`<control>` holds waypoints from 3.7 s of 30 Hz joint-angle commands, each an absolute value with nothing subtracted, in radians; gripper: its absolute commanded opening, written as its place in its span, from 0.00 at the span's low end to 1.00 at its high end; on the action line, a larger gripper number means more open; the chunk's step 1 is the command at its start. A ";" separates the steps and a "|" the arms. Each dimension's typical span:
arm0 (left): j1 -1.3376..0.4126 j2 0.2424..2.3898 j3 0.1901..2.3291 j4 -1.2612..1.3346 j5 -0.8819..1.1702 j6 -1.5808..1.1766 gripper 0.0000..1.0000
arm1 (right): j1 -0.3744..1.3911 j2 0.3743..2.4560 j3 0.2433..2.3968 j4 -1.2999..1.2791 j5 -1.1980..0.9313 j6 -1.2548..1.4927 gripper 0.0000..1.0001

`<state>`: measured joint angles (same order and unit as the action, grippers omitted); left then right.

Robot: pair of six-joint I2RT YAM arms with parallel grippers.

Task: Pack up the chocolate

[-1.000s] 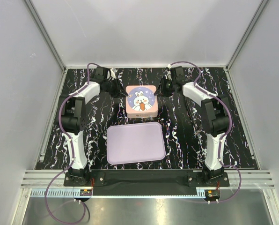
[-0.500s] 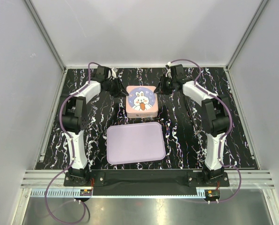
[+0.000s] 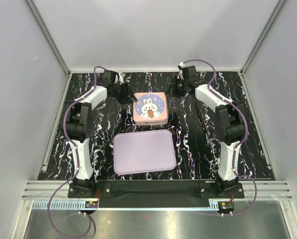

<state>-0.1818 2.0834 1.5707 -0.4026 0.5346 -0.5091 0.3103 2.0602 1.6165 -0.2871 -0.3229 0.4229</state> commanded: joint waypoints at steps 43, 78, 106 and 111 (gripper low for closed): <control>-0.176 2.089 1.563 -0.325 0.600 -0.535 0.22 | 0.347 2.102 1.628 -0.308 -0.359 0.436 0.27; -0.186 2.083 1.572 -0.287 0.643 -0.594 0.17 | 0.347 2.039 1.615 -0.255 -0.353 0.417 0.26; -0.199 2.103 1.609 -0.270 0.660 -0.591 0.17 | 0.341 2.025 1.582 -0.244 -0.284 0.413 0.26; -0.202 2.117 1.612 -0.264 0.664 -0.594 0.19 | 0.334 2.037 1.552 -0.224 -0.222 0.420 0.26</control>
